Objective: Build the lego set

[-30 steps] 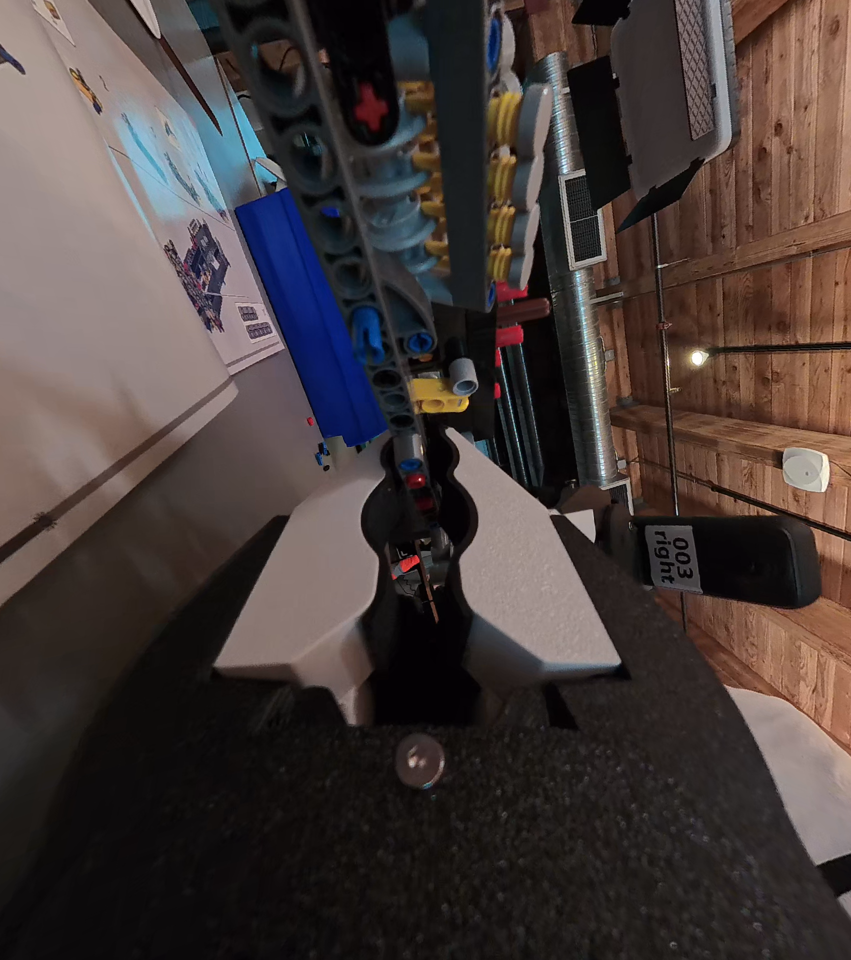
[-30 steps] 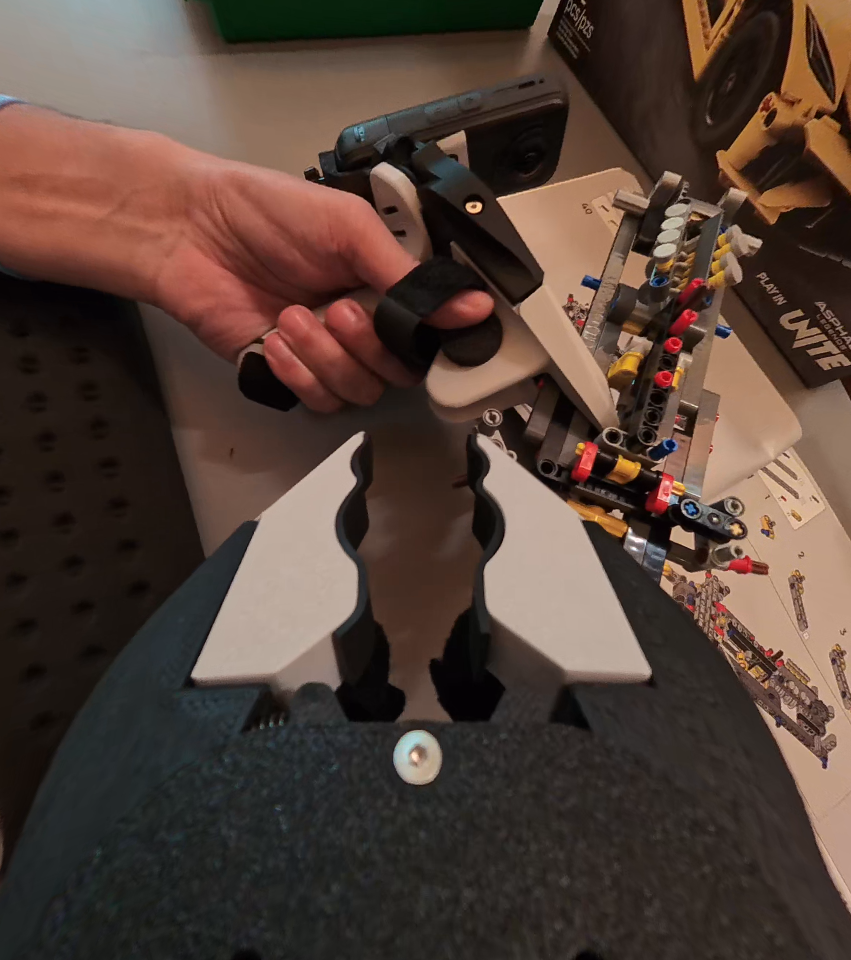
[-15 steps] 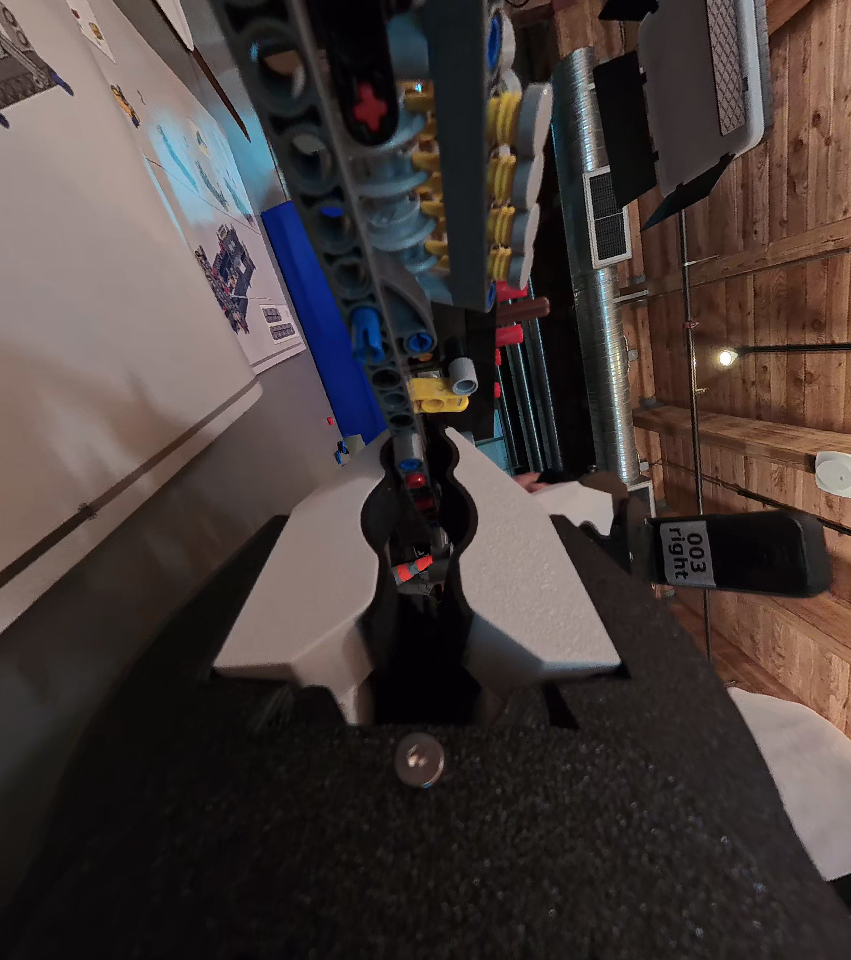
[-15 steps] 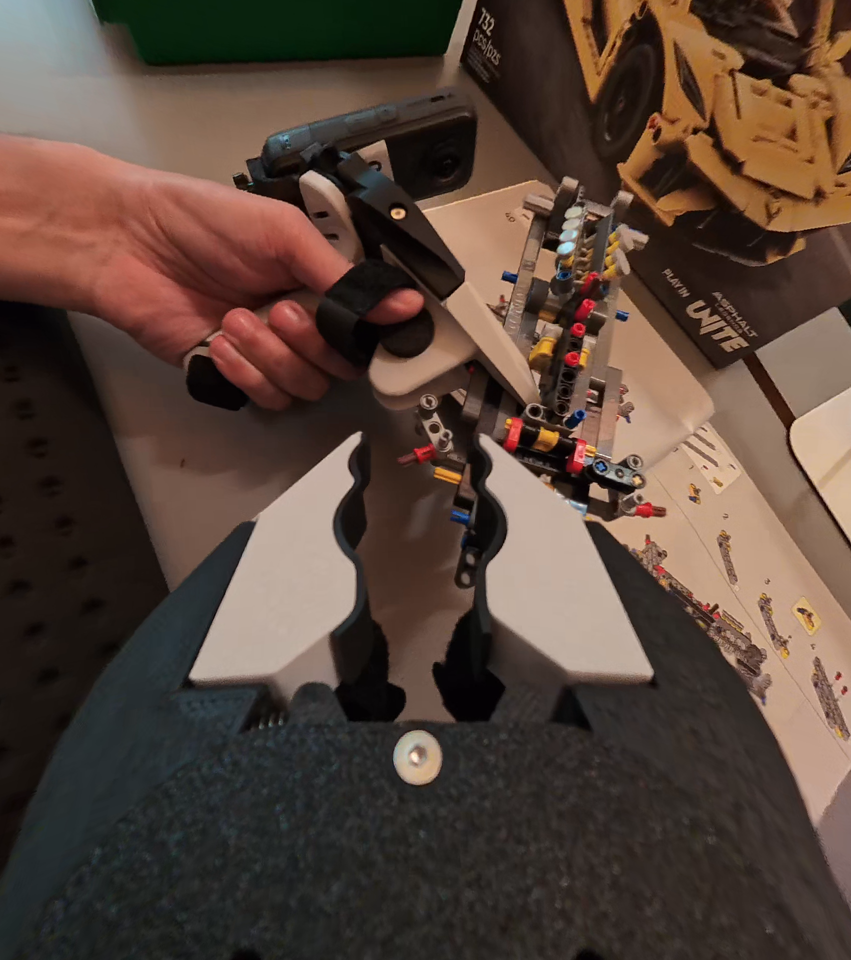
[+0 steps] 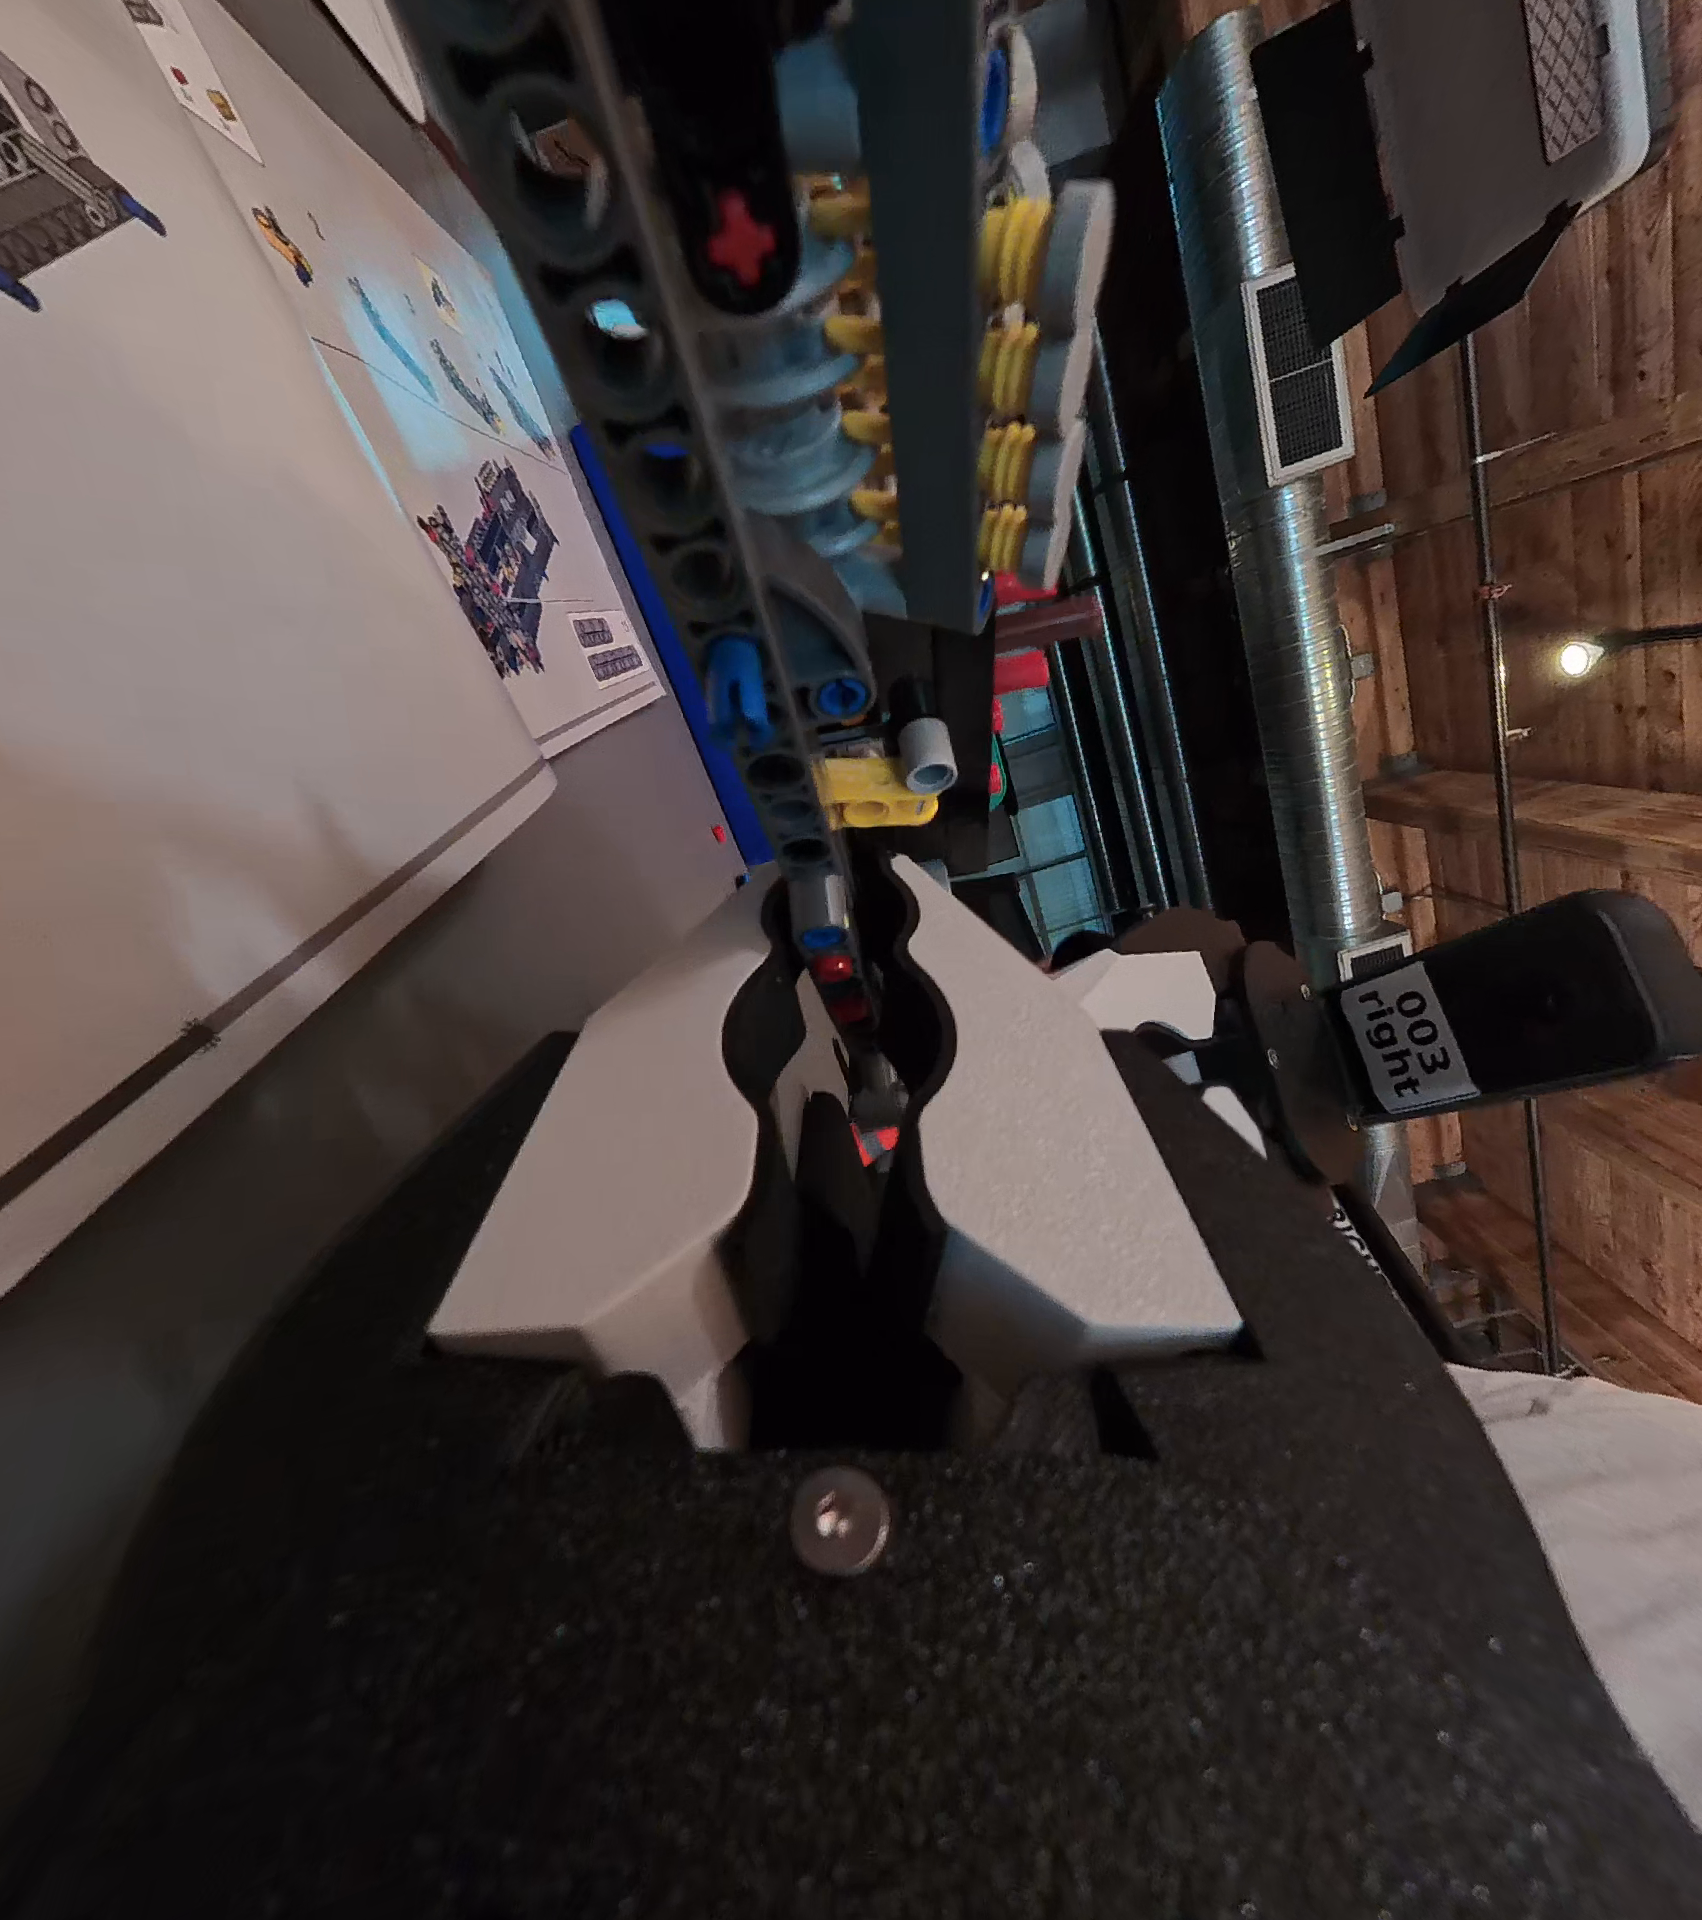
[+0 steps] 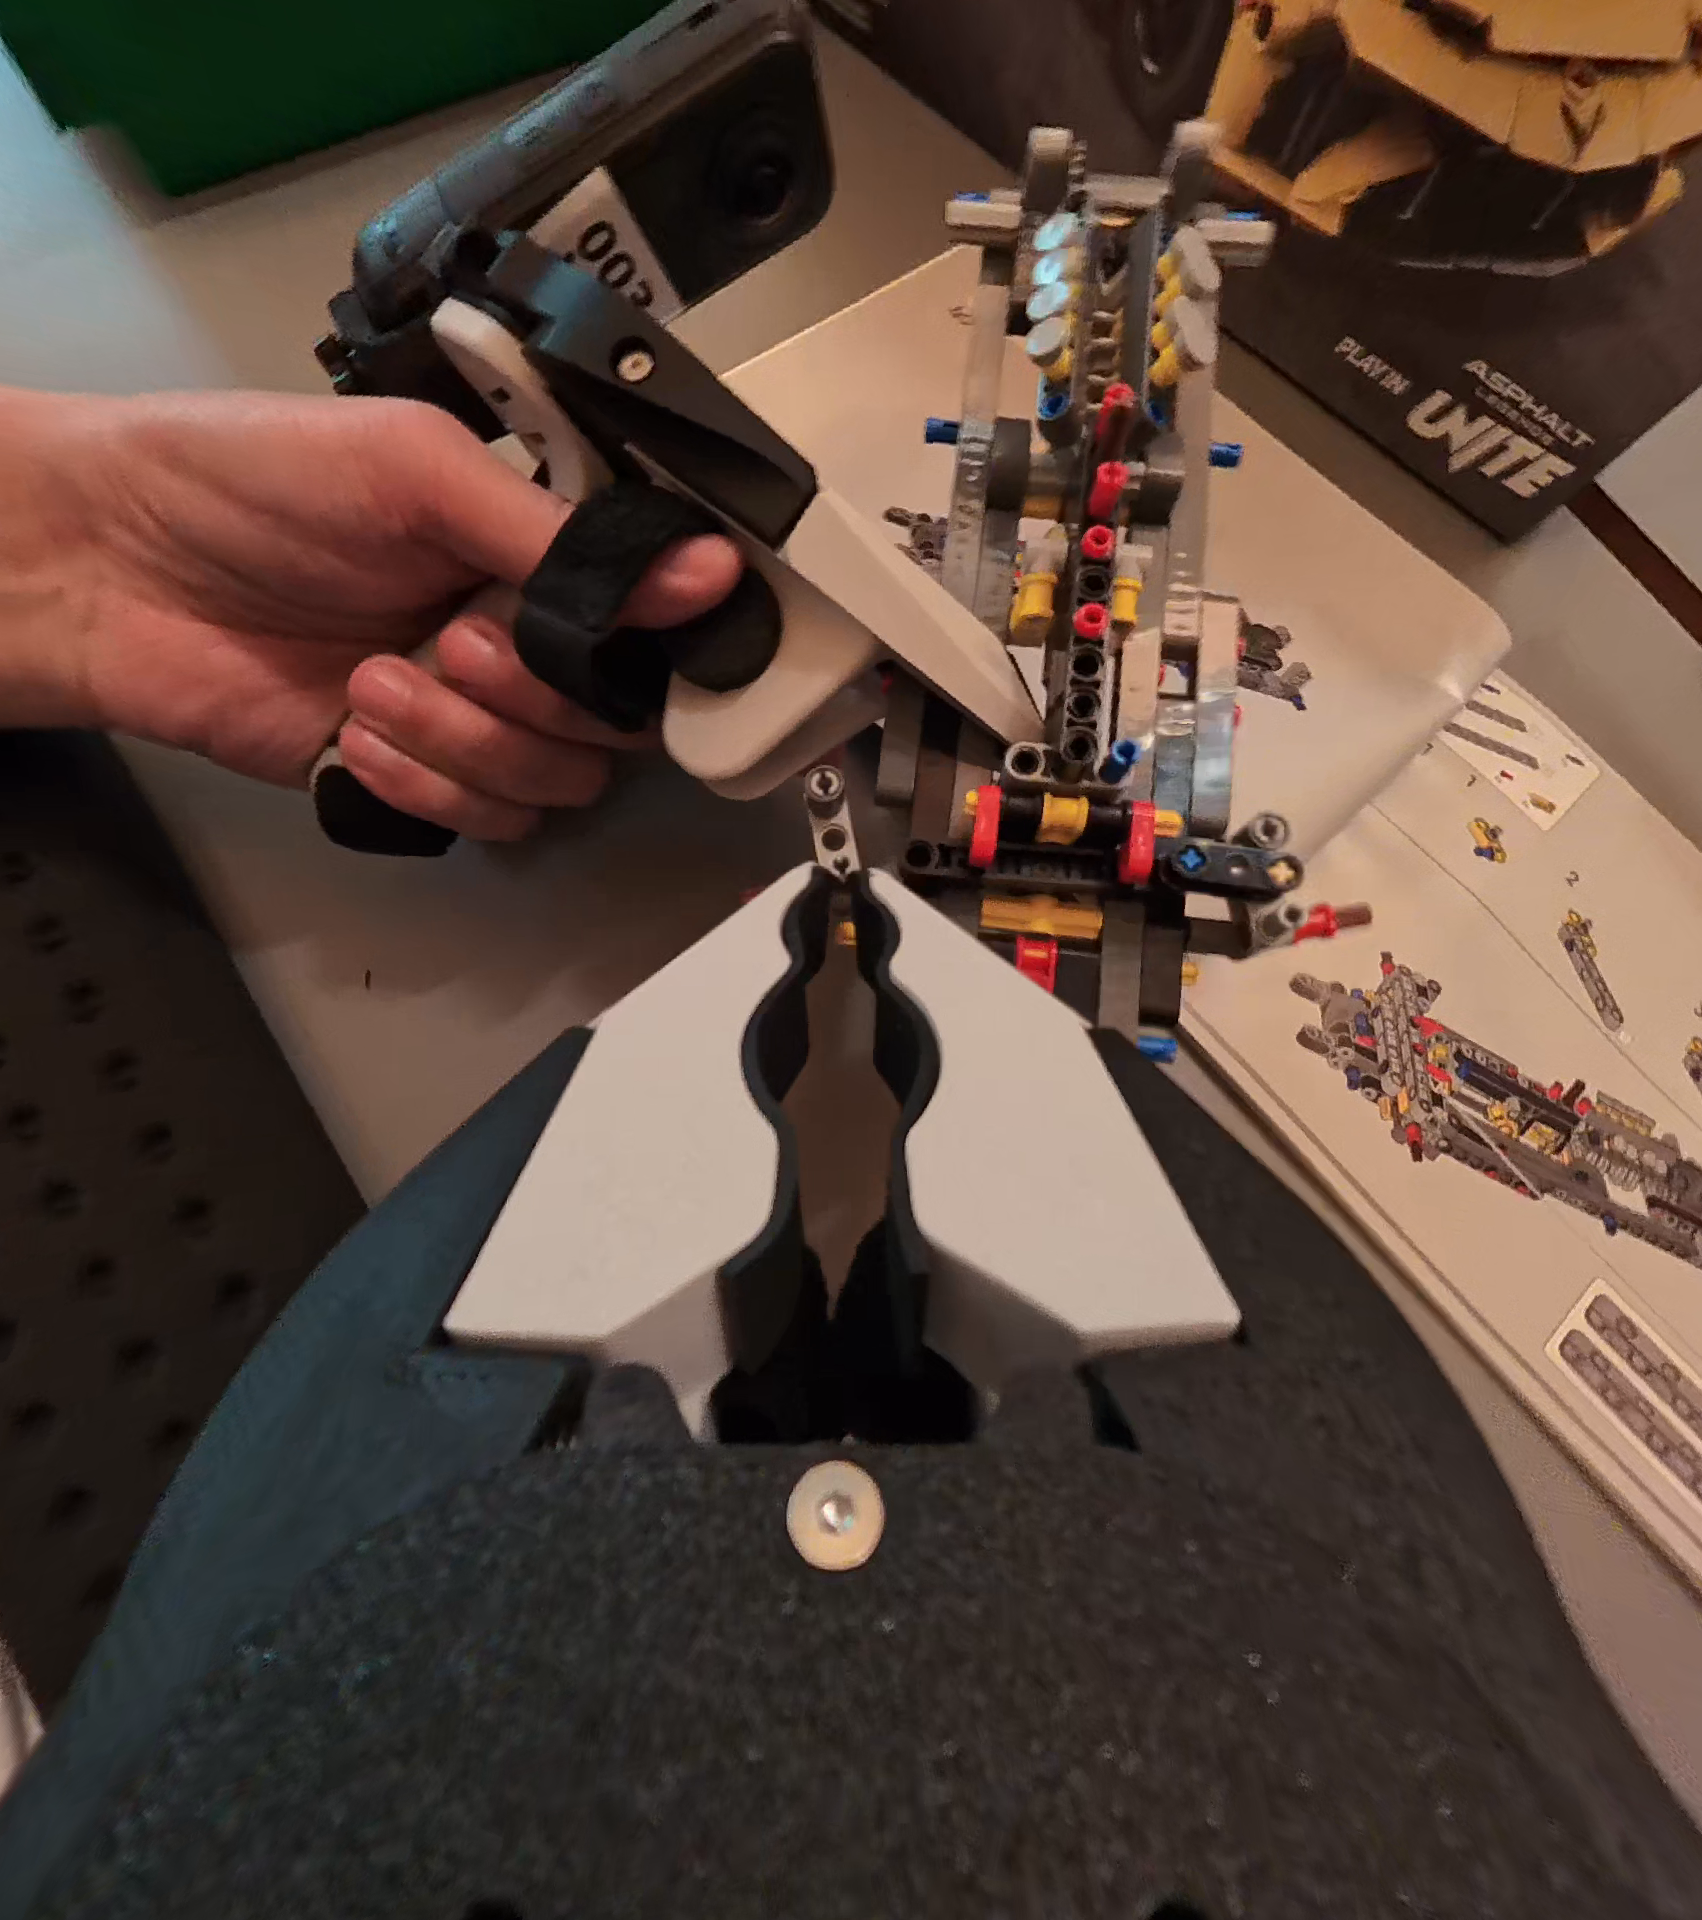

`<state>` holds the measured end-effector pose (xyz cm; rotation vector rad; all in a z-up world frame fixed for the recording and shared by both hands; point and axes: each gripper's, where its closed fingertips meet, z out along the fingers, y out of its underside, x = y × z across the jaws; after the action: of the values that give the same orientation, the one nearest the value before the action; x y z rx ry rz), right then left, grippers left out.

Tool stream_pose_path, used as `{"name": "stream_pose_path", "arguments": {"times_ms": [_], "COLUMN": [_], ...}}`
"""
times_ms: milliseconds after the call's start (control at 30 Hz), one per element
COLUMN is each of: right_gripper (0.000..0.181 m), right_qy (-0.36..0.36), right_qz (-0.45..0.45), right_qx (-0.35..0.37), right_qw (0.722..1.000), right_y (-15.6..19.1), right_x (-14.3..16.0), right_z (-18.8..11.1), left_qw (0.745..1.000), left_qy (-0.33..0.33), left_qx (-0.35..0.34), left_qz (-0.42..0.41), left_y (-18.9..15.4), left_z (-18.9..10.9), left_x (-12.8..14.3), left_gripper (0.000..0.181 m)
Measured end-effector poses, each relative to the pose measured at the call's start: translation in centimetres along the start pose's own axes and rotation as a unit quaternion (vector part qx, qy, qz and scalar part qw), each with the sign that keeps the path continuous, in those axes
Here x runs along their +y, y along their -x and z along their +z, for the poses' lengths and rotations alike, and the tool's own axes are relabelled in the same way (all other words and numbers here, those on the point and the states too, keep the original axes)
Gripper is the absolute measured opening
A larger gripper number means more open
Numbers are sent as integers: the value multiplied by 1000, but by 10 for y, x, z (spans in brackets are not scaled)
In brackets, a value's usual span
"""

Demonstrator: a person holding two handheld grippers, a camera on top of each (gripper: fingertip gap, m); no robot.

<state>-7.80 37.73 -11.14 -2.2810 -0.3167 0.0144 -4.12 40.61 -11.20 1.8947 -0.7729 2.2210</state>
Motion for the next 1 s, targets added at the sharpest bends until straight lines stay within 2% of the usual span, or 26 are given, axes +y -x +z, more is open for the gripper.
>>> {"name": "stream_pose_path", "arguments": {"times_ms": [67,233,400,467,533,600,633,700,800,1000], "right_gripper": [3,3,15,16,10,10,17,38,41,38], "right_qy": [-6,-24,-36,-41,-44,-7,36,92,102,128], "right_qz": [41,77,68,41,25,18,26,69,137,137], "right_qx": [4,18,12,57,143,168,157,56,-42,-12], "right_qw": [999,997,997,997,989,986,987,992,984,982], "right_y": [0,-1,2,-20,-63,-95,-104,-88,-61,-50], "right_x": [-1,-1,-3,3,18,51,76,116,139,158], "right_z": [0,-3,-17,-36,-67,-92,-98,-97,-88,-51], "left_qw": [1000,1000,1000,1000,1000,1000,1000,999,998,997], "left_qy": [-8,-8,-10,-11,-13,-10,-7,2,16,29], "left_qx": [0,-7,-9,-9,-13,-24,-30,-37,-57,-67], "left_qz": [-1,3,2,2,2,3,4,6,12,10], "left_y": [0,2,3,3,3,6,7,9,15,22], "left_z": [-1,-1,-2,-3,-5,-6,-6,-4,-2,1], "left_x": [-2,-3,-3,-4,-6,-5,-4,0,7,13], "left_gripper": [6,7,7,6,6,7,6,7,7,6]}}
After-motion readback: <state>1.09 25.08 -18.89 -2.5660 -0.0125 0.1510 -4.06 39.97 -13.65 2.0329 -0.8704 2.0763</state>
